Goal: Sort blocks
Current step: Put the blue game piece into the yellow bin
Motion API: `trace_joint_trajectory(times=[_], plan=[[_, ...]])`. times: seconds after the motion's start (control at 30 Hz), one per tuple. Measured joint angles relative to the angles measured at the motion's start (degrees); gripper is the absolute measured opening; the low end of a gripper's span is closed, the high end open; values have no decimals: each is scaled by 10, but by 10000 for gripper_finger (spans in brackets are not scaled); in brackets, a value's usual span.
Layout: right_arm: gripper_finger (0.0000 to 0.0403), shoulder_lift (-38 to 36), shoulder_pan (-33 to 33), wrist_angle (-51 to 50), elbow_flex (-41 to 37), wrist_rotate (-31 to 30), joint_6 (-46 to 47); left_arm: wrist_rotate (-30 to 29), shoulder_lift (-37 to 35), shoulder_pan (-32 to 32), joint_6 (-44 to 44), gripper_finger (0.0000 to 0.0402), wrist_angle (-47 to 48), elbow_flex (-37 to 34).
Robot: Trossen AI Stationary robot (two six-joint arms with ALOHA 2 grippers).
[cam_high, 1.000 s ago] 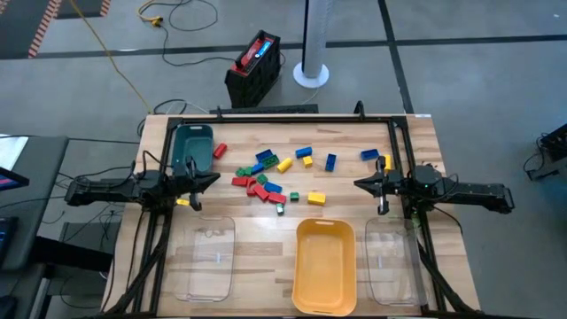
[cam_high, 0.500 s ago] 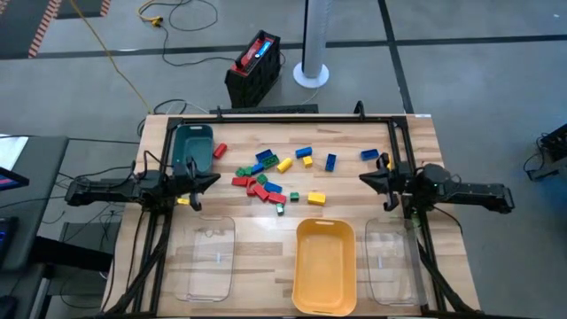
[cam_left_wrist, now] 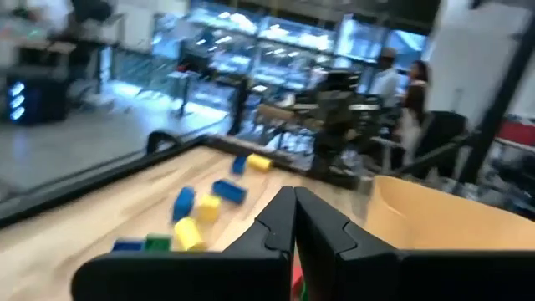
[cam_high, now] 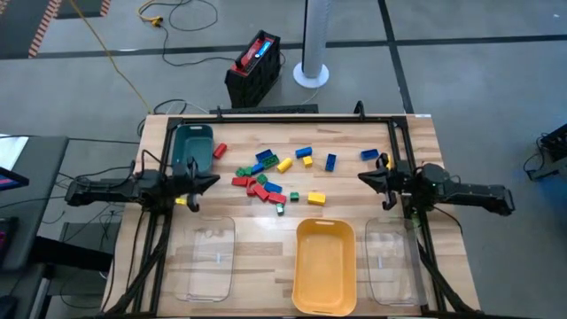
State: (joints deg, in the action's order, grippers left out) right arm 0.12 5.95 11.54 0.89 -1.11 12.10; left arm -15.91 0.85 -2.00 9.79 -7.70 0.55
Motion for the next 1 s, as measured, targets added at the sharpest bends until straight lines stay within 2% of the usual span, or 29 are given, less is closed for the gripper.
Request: trace_joint_trajectory(times=[0.1, 0.37, 0.5, 0.57, 0.73, 0.87, 1.0], plan=[[40, 0, 10, 5, 1, -62, 10, 20, 0, -3, -23, 4, 20, 16], [40, 1, 8, 46, 1, -63, 10, 16, 0, -29, -45, 8, 43, 32], [40, 16, -6, 17, 17, -63, -33, 15, 0, -41, -32, 31, 43, 32], [40, 53, -11, -17, 46, -63, -54, -5, 0, -46, -40, 51, 43, 33], [40, 185, -20, -68, 119, -64, -67, -103, 0, -48, -52, 116, 40, 34], [41, 292, -31, -67, 165, -64, -81, -119, 0, -48, -43, 148, 34, 34], [41, 369, -46, -58, 182, -64, -61, -121, 0, -48, -95, 155, 48, 35]])
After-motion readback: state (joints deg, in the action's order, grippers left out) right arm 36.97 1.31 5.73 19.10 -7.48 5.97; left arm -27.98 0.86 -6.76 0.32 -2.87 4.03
